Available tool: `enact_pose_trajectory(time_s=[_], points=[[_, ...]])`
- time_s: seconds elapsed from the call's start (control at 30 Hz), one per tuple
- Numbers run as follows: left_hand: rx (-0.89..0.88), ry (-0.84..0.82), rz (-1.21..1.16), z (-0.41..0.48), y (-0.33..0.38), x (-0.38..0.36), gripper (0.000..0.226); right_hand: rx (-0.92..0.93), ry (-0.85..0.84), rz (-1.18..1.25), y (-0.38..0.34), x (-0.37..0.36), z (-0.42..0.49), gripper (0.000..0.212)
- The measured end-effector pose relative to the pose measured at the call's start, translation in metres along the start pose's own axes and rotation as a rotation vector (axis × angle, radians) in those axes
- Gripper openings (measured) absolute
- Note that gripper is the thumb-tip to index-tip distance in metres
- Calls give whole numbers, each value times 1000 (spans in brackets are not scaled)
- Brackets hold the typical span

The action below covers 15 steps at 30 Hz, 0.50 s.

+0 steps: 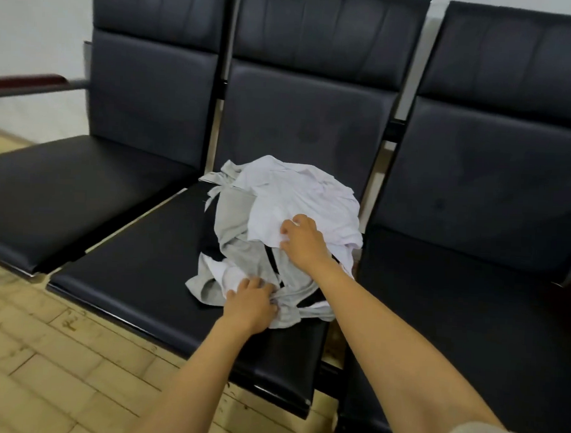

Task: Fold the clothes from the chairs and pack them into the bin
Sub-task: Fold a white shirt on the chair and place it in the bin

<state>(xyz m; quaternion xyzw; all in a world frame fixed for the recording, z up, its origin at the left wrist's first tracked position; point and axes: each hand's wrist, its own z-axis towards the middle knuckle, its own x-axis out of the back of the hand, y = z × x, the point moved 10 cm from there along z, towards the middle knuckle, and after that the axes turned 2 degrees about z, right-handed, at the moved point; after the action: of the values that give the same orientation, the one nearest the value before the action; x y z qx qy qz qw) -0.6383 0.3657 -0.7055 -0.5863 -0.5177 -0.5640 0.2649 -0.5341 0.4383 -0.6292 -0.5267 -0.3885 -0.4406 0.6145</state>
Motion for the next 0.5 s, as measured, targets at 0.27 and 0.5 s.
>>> enact_pose_trajectory(time_s=[0.27, 0.5], points=[[58, 93, -310, -12, 18, 24, 80, -277, 318, 1074, 44, 65, -46, 11], [-441, 679, -131, -47, 105, 94, 79, -138, -123, 993, 46, 97, -163, 19]])
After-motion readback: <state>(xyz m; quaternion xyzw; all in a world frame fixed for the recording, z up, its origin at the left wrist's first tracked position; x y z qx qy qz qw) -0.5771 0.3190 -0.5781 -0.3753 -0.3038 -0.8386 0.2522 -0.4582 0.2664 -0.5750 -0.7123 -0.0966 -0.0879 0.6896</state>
